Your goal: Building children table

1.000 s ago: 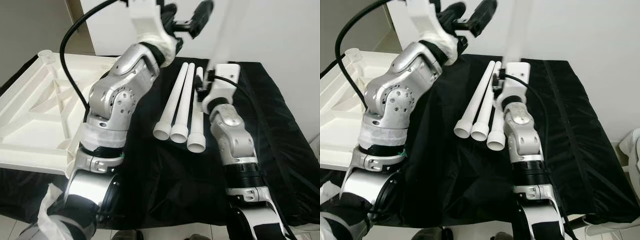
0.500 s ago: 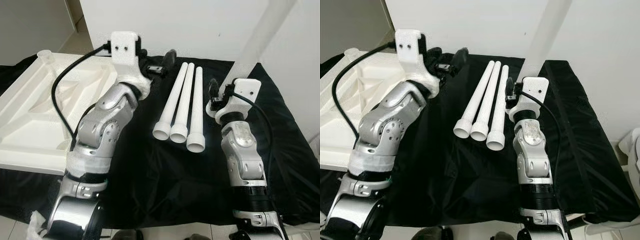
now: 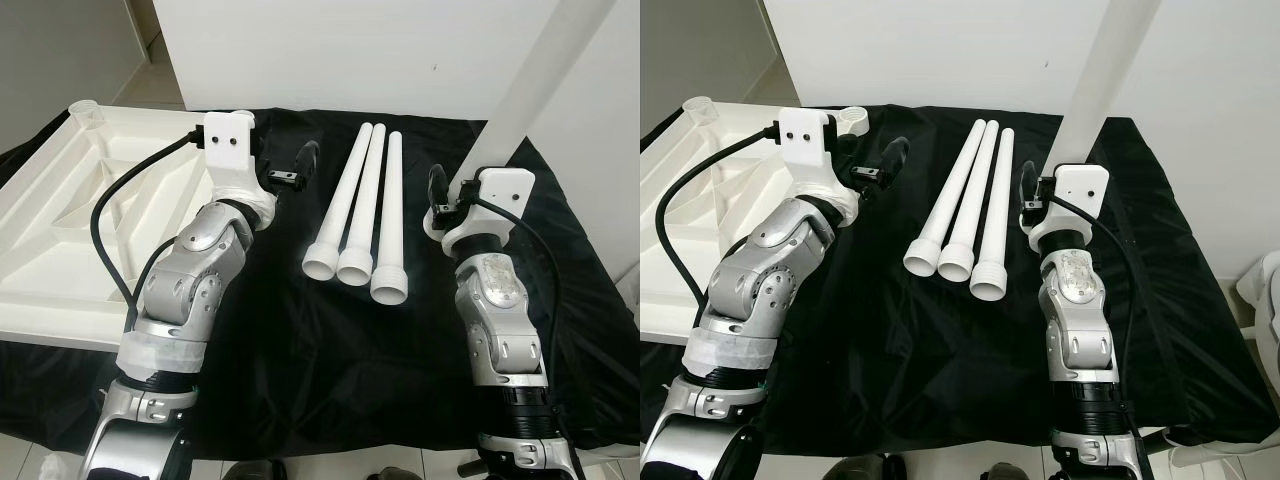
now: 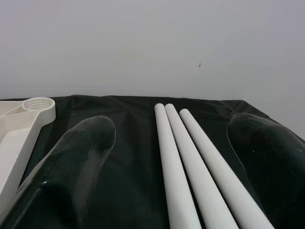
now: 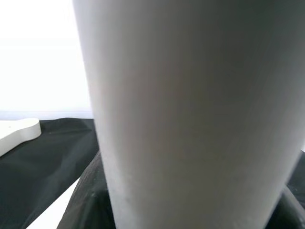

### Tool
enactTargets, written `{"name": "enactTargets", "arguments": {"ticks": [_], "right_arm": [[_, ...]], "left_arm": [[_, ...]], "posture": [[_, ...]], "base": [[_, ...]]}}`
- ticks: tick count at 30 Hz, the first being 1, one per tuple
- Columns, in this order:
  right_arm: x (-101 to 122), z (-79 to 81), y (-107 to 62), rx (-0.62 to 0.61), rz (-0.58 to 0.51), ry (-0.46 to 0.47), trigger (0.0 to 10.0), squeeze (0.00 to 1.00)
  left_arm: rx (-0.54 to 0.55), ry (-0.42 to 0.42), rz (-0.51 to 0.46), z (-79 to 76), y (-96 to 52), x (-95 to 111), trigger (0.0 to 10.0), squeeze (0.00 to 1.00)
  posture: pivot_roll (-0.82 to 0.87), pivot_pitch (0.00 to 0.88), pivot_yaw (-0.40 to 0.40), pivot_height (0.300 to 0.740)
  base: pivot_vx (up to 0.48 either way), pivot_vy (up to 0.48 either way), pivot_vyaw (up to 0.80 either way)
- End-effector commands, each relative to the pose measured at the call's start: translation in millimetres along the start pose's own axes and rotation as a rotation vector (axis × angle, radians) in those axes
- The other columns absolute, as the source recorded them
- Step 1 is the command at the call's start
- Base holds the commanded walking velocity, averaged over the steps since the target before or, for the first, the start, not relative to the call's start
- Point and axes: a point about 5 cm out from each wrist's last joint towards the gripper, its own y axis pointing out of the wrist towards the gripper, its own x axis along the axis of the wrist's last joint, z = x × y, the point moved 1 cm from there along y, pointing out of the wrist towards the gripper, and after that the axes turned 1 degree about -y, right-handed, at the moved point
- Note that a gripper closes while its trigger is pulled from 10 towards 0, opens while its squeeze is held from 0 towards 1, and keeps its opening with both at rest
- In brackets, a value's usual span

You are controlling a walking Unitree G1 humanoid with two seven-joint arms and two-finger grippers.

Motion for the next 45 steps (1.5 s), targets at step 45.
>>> {"name": "enactTargets", "arguments": {"ticks": [45], "right_arm": [[-1,18.9,12.2,0.050,-0.051,-0.004,10.0,0.00]], "left_arm": [[-0.062,0.116,0.018,1.3,-9.9,-3,10.0,0.00]], "posture": [[0.04,0.001,0.069,0.740]], "base": [[-0.122,0.214,0.00]]}}
